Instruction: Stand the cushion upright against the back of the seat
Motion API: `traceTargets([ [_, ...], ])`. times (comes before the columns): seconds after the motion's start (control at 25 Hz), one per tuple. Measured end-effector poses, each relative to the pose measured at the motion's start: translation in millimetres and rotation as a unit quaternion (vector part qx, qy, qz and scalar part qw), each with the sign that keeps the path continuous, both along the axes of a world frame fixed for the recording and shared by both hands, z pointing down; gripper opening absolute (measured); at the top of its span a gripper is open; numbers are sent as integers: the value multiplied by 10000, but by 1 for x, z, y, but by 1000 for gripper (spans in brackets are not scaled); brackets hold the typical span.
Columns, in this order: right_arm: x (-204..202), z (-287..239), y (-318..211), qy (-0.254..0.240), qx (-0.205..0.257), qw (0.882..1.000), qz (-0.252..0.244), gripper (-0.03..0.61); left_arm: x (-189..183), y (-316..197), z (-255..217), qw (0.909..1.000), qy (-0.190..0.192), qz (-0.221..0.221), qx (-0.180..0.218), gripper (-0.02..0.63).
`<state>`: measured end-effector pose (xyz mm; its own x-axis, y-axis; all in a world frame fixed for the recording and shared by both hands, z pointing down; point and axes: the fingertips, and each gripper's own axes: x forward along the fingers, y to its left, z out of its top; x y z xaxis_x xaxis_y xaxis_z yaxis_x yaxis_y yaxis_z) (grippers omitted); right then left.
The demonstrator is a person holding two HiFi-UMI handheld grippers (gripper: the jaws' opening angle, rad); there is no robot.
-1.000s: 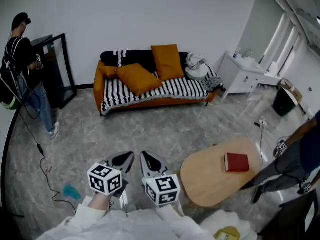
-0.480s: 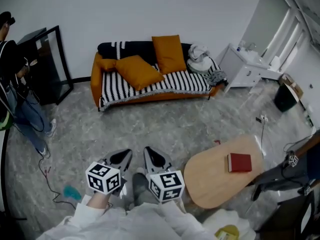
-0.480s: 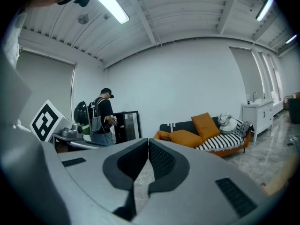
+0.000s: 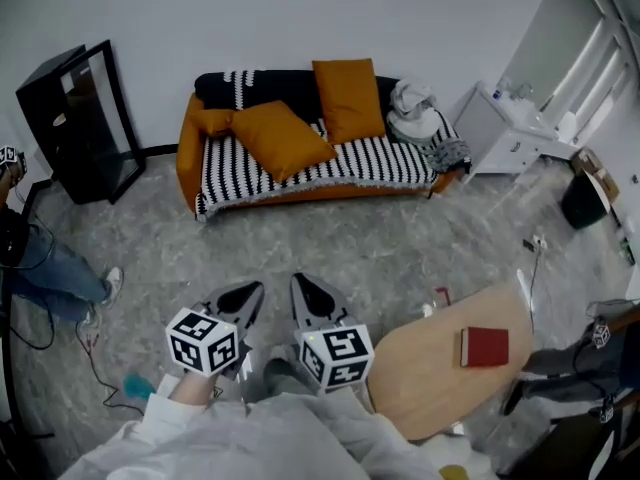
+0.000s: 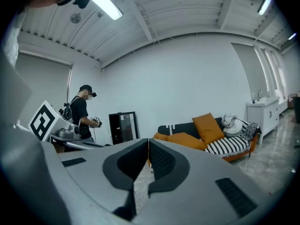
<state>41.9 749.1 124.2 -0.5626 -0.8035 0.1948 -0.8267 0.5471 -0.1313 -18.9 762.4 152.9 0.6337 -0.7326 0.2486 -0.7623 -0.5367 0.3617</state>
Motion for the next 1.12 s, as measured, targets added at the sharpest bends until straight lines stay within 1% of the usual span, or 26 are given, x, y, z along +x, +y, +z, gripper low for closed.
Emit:
traceTargets([
  [0.08, 0, -2, -28, -6, 16, 9999, -103, 14, 3, -30, 0, 10000, -20, -34, -9, 6],
  [0.2, 9, -9, -69, 43, 117, 9996, -239, 14, 13, -76, -7, 9999, -48, -104, 101, 6],
  [0.32, 18, -16, -112, -13, 199, 9994, -281, 14, 20, -125, -14, 9996, -102, -184, 207, 6],
  [0.4, 21, -16, -135, -55, 186, 9993, -315, 14, 23, -148, -15, 9995, -72, -259, 192, 6],
  [0.48, 23, -15, -152, -62, 140, 9993, -348, 14, 30, -163, -14, 9994, -56, -288, 170, 6],
  [0.6, 20, -13, -169, -105, 78, 9992, -388, 14, 37, -176, -11, 9995, -203, -190, 150, 6],
  [0.68, 17, -9, -178, -147, -5, 9991, -396, 14, 35, -183, -9, 9994, -269, -182, 102, 6],
  [0.88, 18, 3, -207, -174, -106, 9991, -374, 14, 29, -215, 2, 9994, -231, -266, -10, 6],
  [1.12, 17, 15, -260, -188, -142, 9995, -204, 14, 26, -267, 14, 9993, -342, -142, -38, 6],
])
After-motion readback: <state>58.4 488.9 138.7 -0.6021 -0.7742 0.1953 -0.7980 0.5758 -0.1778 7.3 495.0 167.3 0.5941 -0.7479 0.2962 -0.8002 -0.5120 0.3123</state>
